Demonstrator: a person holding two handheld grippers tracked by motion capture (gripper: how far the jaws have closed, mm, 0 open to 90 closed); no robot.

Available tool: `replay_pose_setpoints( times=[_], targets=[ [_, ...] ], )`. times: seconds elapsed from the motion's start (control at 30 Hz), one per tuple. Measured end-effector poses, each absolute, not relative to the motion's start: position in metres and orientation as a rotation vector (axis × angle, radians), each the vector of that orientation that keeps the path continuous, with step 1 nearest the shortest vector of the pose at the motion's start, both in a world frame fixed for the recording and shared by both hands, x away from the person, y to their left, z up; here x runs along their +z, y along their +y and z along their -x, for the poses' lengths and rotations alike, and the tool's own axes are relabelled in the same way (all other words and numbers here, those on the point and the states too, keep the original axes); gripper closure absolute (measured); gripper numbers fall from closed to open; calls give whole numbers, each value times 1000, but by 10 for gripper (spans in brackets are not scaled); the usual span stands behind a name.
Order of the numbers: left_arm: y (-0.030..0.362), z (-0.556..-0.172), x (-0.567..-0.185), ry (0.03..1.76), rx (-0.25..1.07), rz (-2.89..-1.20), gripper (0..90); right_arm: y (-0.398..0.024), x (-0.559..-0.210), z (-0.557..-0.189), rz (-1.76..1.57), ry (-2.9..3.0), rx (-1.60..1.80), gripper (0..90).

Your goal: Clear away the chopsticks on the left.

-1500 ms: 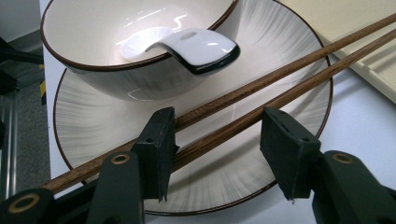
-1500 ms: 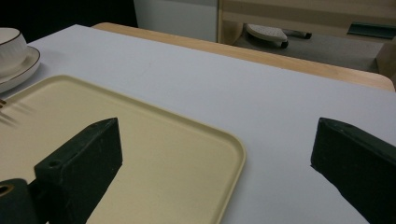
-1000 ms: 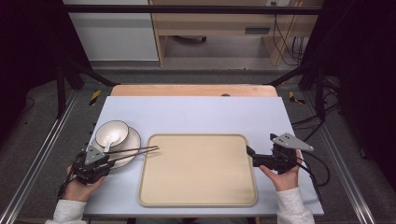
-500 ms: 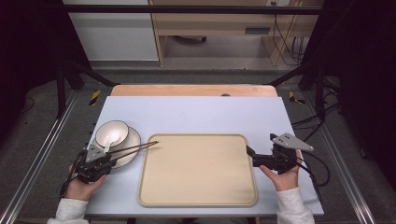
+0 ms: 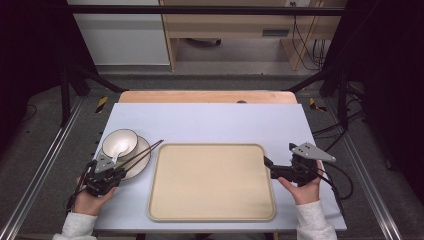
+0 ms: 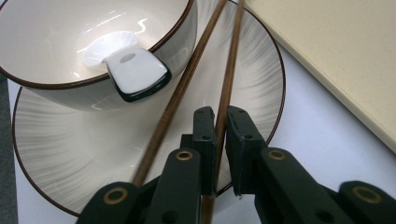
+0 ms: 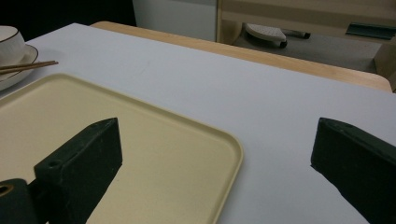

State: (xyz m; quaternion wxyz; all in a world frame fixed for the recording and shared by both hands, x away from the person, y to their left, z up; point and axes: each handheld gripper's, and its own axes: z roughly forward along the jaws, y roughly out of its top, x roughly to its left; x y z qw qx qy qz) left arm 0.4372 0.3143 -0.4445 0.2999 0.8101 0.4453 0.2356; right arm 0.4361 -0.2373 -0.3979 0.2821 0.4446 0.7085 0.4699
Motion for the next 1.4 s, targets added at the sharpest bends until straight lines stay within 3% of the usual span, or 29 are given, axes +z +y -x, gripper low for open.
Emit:
replay_pose_setpoints(
  times=[0.2, 0.37, 0.8, 1.1, 1.4],
  targets=[
    [312, -438, -444, 1201, 630, -2144, 834, -237, -398, -436, -1191, 1898, 1264, 24],
    [309, -443, -444, 1211, 615, -2122, 725, -238, -398, -436, -1191, 1896, 1261, 24],
    [299, -464, -450, 1272, 562, -2118, 788, -239, -396, -435, -1195, 1889, 1271, 24],
    [297, -463, -449, 1267, 543, -2122, 844, -240, -396, -435, -1197, 1888, 1271, 24],
    [292, -457, -446, 1264, 567, -2111, 846, -243, -397, -436, -1206, 1884, 1279, 23]
  ],
)
